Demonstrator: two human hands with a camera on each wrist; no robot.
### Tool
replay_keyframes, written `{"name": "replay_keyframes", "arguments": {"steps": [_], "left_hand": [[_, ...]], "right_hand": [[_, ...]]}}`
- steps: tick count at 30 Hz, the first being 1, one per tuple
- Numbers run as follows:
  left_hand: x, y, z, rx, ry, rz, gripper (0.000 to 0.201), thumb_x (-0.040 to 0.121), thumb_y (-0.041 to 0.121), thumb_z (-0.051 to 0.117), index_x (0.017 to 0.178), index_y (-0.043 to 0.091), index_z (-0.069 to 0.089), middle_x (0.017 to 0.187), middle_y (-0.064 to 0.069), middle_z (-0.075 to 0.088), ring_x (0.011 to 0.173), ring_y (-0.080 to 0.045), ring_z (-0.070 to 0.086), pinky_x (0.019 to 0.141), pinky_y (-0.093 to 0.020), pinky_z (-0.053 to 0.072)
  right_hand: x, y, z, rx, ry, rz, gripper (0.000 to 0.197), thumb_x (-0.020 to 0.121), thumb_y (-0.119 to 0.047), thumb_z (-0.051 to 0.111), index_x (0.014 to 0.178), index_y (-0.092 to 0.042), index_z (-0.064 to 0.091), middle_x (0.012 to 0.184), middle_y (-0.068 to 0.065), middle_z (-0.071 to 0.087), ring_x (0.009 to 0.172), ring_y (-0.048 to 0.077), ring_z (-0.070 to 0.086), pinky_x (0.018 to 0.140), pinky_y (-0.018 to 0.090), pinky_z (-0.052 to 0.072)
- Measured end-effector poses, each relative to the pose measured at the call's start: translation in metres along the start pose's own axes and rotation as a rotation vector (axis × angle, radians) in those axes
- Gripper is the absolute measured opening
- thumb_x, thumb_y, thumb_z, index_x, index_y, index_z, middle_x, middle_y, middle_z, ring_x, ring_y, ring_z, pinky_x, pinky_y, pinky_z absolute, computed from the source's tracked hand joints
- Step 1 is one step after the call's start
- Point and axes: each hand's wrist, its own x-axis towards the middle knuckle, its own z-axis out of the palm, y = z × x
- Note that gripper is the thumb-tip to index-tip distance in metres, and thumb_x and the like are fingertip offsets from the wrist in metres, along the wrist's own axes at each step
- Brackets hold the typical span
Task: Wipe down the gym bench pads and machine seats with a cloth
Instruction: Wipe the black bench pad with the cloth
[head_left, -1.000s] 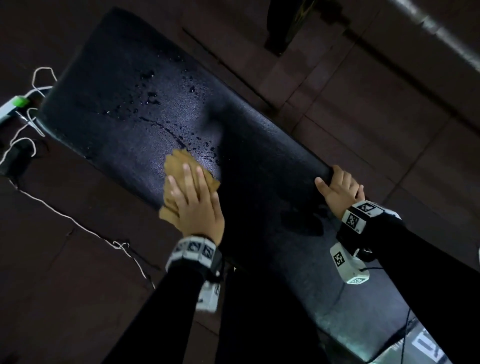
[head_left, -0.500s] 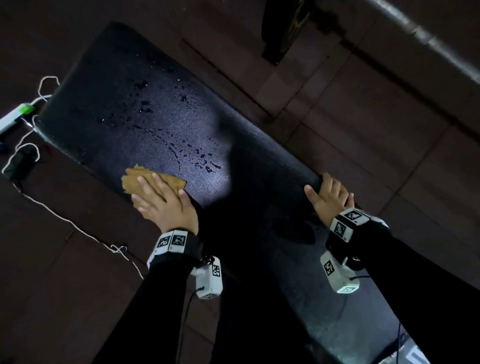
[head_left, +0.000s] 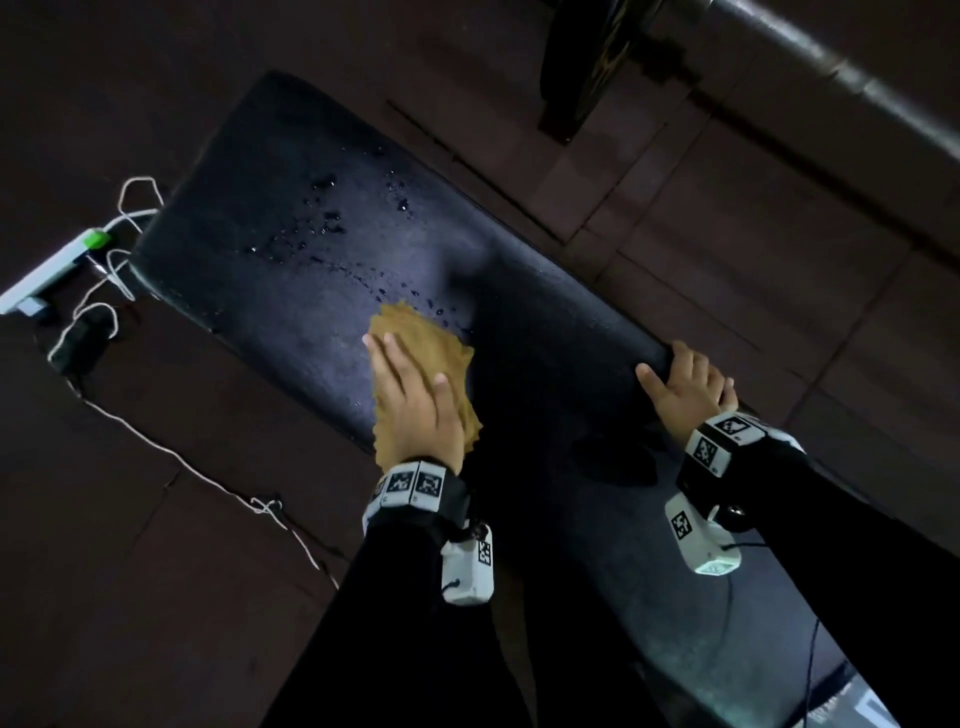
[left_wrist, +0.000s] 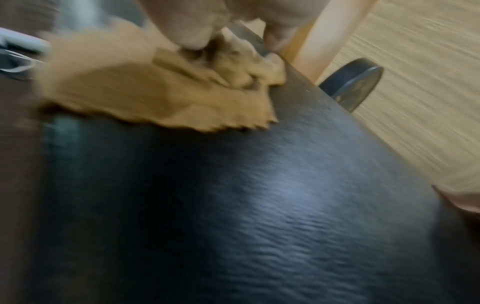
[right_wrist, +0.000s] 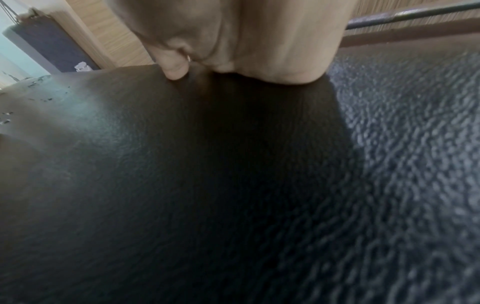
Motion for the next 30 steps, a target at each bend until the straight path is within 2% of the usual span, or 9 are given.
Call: {"name": "replay_keyframes", "arguments": {"steps": [3,6,8,11,16,19,23,27,30], "left_hand": [[0.013,-0.025,-0.023,0.055,-0.008,-0.094,0.063,0.098,0.03,0.032,0.15,0.002,0.008,0.159,-0.013,-0.002,0.146,-0.031,0.002,0.115,-0.054,0.005],[0.037,-0.06,-0.05,0.252,-0.059,-0.137,0.06,0.101,0.027,0.034,0.15,0.002,0.008,0.159,-0.011,-0.003,0.147,-0.029,-0.001,0.115,-0.055,0.002],[0.056,-0.077,-0.07,0.355,-0.085,-0.087,0.061,0.101,0.029,0.034,0.151,0.005,0.008,0.159,-0.011,-0.004,0.146,-0.03,-0.004,0.115,-0.054,0.001],[0.091,-0.089,-0.094,0.472,-0.156,-0.011,0.065,0.1,0.034,0.035,0.152,0.01,0.004,0.159,-0.012,-0.009,0.146,-0.032,-0.009,0.115,-0.055,-0.001],[0.109,-0.085,-0.099,0.581,-0.213,-0.035,0.068,0.099,0.05,0.026,0.147,0.024,-0.013,0.157,-0.008,-0.018,0.145,-0.027,-0.017,0.114,-0.054,-0.008],[0.111,-0.083,-0.1,0.592,-0.279,-0.071,0.067,0.097,0.054,0.02,0.138,0.028,-0.026,0.156,-0.006,-0.025,0.144,-0.026,-0.021,0.113,-0.052,-0.012],[0.122,-0.084,-0.105,0.583,-0.434,-0.136,0.066,0.095,0.058,0.01,0.134,0.03,-0.035,0.15,-0.006,-0.037,0.139,-0.026,-0.032,0.111,-0.053,-0.016],[0.125,-0.08,-0.109,0.545,-0.499,-0.158,0.066,0.095,0.06,0.01,0.131,0.032,-0.037,0.143,-0.004,-0.046,0.137,-0.026,-0.035,0.109,-0.054,-0.019],[0.124,-0.077,-0.113,0.531,-0.523,-0.153,0.067,0.095,0.059,0.012,0.131,0.032,-0.037,0.132,-0.001,-0.052,0.137,-0.026,-0.036,0.108,-0.053,-0.02]], "right_hand": [[-0.008,-0.005,0.004,0.018,0.158,-0.005,0.058,0.094,-0.045,0.042,0.145,-0.022,0.026,0.15,0.005,0.028,0.138,0.029,0.022,0.115,0.047,0.006],[-0.021,-0.021,0.012,0.027,0.302,-0.118,0.058,0.094,-0.032,0.049,0.147,-0.023,0.026,0.155,0.004,0.021,0.137,0.035,0.023,0.114,0.049,0.013],[-0.032,-0.041,0.021,0.006,0.296,-0.24,0.061,0.093,-0.029,0.051,0.147,-0.018,0.024,0.157,0.008,0.014,0.138,0.038,0.019,0.114,0.049,0.013],[-0.053,-0.084,0.042,-0.066,0.22,-0.499,0.065,0.093,-0.037,0.05,0.148,-0.018,0.02,0.157,0.008,0.005,0.143,0.035,0.008,0.116,0.048,0.006],[-0.074,-0.151,0.087,-0.363,0.108,-0.946,0.073,0.087,-0.066,0.031,0.147,-0.026,0.023,0.155,0.008,0.015,0.142,0.034,0.016,0.113,0.052,0.015],[-0.075,-0.175,0.103,-0.445,0.102,-0.932,0.066,0.089,-0.061,0.032,0.146,-0.029,0.027,0.155,0.006,0.019,0.141,0.035,0.019,0.111,0.055,0.025],[-0.057,-0.206,0.095,-0.419,0.143,-0.891,0.055,0.093,-0.048,0.03,0.145,-0.031,0.031,0.154,0.004,0.023,0.14,0.037,0.022,0.108,0.054,0.03],[-0.009,-0.239,0.059,-0.417,0.186,-0.837,0.055,0.09,-0.036,0.032,0.145,-0.034,0.028,0.155,0.003,0.019,0.14,0.041,0.018,0.109,0.054,0.023],[0.024,-0.232,0.034,-0.412,0.242,-0.668,0.064,0.092,-0.019,0.039,0.147,-0.037,0.012,0.158,0.002,0.005,0.142,0.041,0.008,0.111,0.053,0.018]]}}
